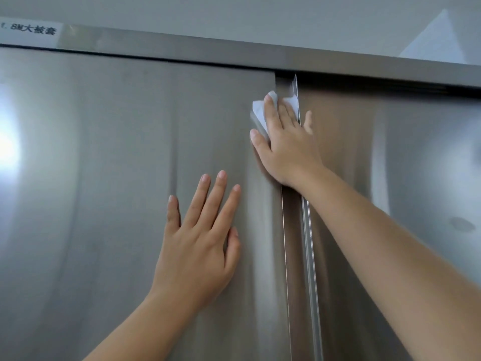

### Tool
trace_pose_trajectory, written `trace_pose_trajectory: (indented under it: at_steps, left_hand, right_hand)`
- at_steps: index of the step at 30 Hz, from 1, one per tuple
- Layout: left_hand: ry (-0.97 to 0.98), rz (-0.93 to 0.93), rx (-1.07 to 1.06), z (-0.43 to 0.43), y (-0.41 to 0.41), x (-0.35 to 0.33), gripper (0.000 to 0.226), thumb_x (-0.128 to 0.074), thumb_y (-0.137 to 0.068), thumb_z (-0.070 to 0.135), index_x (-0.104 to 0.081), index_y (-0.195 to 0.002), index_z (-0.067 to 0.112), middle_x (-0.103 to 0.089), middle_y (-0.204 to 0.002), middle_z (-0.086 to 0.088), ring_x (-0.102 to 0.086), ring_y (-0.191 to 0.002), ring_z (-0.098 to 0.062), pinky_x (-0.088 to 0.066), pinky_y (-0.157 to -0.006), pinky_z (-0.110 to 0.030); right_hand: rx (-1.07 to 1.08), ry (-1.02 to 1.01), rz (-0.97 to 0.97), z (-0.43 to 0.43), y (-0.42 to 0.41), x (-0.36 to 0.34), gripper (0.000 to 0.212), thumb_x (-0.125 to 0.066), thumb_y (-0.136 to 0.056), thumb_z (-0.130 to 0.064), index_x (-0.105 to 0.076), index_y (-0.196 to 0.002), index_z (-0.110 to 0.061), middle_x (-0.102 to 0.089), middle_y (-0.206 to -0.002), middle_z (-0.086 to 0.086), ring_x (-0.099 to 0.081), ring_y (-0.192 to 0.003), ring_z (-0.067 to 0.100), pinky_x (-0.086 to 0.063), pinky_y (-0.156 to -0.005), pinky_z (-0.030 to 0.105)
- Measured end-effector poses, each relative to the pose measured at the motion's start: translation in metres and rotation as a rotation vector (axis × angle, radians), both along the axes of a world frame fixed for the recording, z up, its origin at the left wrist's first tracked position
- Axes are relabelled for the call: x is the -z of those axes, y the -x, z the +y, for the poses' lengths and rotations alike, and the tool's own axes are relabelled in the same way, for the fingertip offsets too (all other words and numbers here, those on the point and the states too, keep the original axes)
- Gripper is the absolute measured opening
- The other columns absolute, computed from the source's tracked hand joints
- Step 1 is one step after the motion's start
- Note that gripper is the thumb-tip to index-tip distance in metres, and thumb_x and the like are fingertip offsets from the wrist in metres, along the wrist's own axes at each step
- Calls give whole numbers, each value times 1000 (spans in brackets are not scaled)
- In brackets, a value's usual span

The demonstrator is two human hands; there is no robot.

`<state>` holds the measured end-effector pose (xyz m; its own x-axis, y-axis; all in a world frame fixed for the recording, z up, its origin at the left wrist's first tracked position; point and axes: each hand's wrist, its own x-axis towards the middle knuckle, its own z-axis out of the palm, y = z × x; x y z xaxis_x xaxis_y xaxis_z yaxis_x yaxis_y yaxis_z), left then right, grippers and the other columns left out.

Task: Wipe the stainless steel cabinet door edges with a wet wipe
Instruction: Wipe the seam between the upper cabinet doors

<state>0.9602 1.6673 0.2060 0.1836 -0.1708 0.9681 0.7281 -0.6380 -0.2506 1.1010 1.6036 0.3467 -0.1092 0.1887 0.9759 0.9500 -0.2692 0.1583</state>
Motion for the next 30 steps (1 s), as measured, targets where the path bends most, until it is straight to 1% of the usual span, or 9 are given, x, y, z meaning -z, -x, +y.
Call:
trace_pose_trajectory:
  at_steps: [3, 7, 11, 15, 19, 21, 24, 26, 30]
  left_hand:
    - [-3, -8, 4, -1, -1, 1, 56, -33, -86, 25, -44, -139, 12, -34, -148, -9, -31, -136, -29, -33, -99, -60]
    - [-12, -11, 21, -2, 0, 1, 54, -33, -86, 23, -46, -137, 8, -38, -145, -13, -35, -134, -31, -35, -98, -60]
    - [9, -2, 28, -5, -1, 7, 54, -32, -87, 22, -46, -136, 4, -38, -145, -15, -36, -133, -34, -34, -97, -62]
    - [43, -2, 68, -8, -5, 28, 55, -33, -86, 21, -45, -136, 3, -36, -146, -16, -33, -134, -35, -35, -96, -64]
    - [60, 11, 86, -8, -5, 60, 55, -34, -86, 21, -43, -138, 5, -32, -148, -15, -27, -138, -31, -28, -101, -63]
    - [53, 27, 81, -8, -6, 78, 55, -35, -86, 21, -41, -139, 6, -32, -148, -14, -25, -138, -29, -22, -104, -60]
    - [45, 44, 81, -9, -9, 106, 55, -36, -85, 20, -40, -139, 7, -32, -148, -14, -25, -138, -28, -13, -107, -57]
    - [52, 58, 92, -10, -12, 126, 56, -37, -86, 19, -38, -140, 8, -31, -148, -14, -25, -138, -27, -12, -108, -58]
    - [78, 95, 106, -13, -18, 165, 55, -37, -87, 19, -34, -141, 10, -28, -149, -13, -24, -139, -26, -7, -109, -57]
  right_hand:
    - [-52, -12, -22, -1, -1, 51, 64, -24, -98, -42, -2, -150, -11, -4, -158, 7, -5, -145, 21, 6, -112, 45]
    - [-84, -2, -8, -3, 4, 105, 67, -12, -91, -45, -3, -148, -11, -9, -156, 9, -6, -145, 24, 6, -111, 42]
    - [-117, -21, 7, -5, 8, 144, 61, -21, -92, -40, -7, -144, -10, -16, -154, 12, -8, -142, 24, -3, -109, 47]
    - [-84, -37, 4, -8, 7, 179, 61, -29, -93, -38, -19, -144, -6, -26, -150, 16, -23, -139, 32, -6, -107, 51]
    - [-65, -36, 17, -8, 7, 214, 62, -30, -94, -38, -24, -144, -4, -28, -150, 17, -25, -139, 32, -9, -107, 55]
    - [-54, -24, 24, -9, 7, 232, 62, -30, -94, -38, -23, -145, -4, -29, -149, 18, -25, -139, 32, -12, -110, 52]
    - [-51, -1, 24, -10, 6, 260, 61, -31, -94, -38, -20, -144, -5, -28, -150, 18, -24, -139, 32, -8, -112, 47]
    - [-63, 4, 40, -11, 7, 280, 59, -30, -95, -38, -22, -143, -5, -29, -149, 19, -25, -138, 32, -8, -112, 46]
    - [-86, 23, 89, -13, 11, 321, 54, -15, -101, -39, -22, -142, -5, -30, -147, 20, -23, -139, 28, -7, -114, 45]
